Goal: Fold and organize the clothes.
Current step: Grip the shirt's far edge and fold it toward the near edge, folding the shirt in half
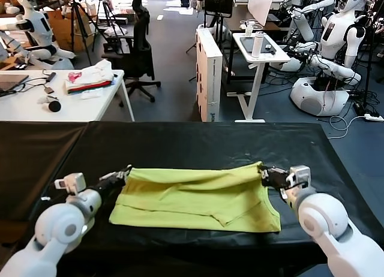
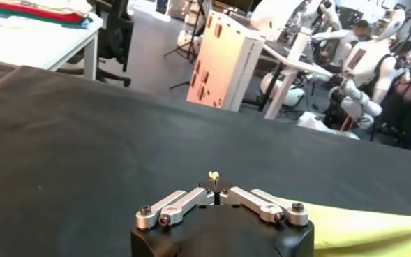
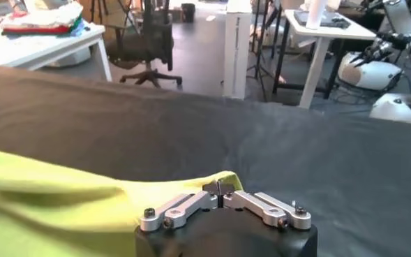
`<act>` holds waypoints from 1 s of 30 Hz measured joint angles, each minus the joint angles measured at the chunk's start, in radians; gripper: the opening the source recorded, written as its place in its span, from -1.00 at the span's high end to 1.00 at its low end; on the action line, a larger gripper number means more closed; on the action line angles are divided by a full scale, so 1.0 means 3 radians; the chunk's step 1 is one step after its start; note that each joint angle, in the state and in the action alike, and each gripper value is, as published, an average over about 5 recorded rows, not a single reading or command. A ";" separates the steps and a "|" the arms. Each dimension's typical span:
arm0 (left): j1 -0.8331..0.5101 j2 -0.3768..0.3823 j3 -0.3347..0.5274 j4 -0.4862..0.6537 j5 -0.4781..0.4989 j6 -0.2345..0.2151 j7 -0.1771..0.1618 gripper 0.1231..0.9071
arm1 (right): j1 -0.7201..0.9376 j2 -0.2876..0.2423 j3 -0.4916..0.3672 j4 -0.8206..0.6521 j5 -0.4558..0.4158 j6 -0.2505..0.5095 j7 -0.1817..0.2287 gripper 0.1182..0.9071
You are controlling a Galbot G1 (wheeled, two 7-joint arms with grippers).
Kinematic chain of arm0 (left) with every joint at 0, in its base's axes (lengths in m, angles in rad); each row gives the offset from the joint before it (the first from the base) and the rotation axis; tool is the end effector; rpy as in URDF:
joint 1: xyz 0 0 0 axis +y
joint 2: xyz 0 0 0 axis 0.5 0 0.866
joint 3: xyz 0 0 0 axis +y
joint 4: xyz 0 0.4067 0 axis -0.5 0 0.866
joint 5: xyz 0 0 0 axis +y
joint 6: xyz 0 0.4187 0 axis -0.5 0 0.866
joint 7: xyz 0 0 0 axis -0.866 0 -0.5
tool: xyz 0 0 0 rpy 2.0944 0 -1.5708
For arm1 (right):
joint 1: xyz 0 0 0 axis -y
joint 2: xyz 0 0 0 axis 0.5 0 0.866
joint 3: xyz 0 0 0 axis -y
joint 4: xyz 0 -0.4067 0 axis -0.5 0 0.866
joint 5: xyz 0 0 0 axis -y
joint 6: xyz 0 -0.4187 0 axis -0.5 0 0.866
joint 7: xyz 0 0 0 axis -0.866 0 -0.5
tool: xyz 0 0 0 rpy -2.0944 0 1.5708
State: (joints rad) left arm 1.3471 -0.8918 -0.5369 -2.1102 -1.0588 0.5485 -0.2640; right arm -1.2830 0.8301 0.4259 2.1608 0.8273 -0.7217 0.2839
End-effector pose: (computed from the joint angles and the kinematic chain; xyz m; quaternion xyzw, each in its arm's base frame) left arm 0.3000 0.1241 -0.2457 -0.0950 -0.9566 0.1227 0.2468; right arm 0.3014 -0.0922 -0.2278 0.1110 -0.9517 0.0438 0.2830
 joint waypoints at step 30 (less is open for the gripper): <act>0.0946 -0.0299 -0.0425 -0.0175 0.0342 -0.0180 0.0181 0.93 | -0.0487 0.0008 0.0074 0.0029 0.0000 -0.0049 -0.0021 0.95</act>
State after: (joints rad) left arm 1.6309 -0.9814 -0.6644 -2.1627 -0.9562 0.4945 -0.2098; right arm -1.4292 0.8324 0.4482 2.1694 0.8273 -0.7364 0.2775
